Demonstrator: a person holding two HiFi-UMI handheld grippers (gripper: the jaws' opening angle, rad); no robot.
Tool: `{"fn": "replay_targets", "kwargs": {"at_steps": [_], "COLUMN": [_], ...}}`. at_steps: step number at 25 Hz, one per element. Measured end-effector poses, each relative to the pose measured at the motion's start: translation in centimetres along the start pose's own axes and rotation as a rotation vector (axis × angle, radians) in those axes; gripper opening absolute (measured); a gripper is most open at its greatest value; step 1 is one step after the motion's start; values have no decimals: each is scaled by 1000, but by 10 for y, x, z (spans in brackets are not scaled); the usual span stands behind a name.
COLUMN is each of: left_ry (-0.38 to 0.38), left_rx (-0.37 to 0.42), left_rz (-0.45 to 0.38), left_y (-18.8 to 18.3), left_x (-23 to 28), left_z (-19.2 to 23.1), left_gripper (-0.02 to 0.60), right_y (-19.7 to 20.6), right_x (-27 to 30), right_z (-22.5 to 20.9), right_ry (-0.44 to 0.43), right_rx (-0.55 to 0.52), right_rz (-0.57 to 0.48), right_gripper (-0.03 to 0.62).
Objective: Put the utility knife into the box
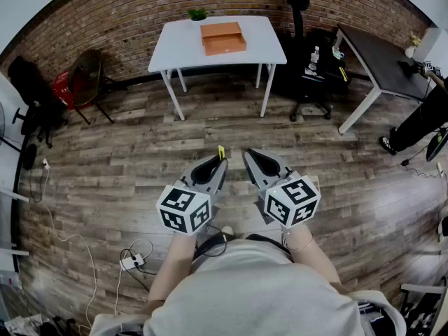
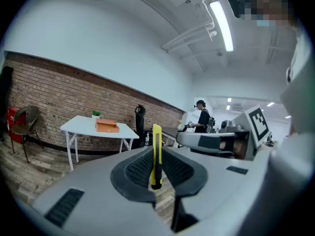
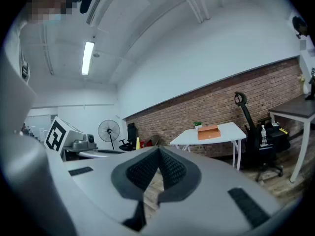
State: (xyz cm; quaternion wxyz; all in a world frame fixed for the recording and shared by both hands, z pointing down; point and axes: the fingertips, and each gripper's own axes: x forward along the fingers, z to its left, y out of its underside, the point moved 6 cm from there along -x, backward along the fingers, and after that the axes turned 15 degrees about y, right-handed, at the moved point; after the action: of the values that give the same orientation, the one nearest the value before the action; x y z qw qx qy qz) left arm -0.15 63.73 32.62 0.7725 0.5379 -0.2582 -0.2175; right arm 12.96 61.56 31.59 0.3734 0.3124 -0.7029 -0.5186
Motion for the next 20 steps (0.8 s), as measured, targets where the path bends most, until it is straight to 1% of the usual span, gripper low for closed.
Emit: {"fn": "replay_targets", "kwargs": {"at_steps": [9,14,20], "left_ry": [-6,5,28], "left_rx": [-19,-18,-8], "left_rz": [13,6,8], "left_y": [7,4,-4], "left_x": [-2,-3,-8], "left_z": [9,18,41], "left_gripper": [49,49,49], "right_y": [5,6,8], "right_x": [6,12,27], "right_z": [1,-2,4], "right_ry": [-4,27,53], "right_rx": [-6,36,41], "right_rz": [20,8,13], "right_gripper": [-2,-2,-2]}}
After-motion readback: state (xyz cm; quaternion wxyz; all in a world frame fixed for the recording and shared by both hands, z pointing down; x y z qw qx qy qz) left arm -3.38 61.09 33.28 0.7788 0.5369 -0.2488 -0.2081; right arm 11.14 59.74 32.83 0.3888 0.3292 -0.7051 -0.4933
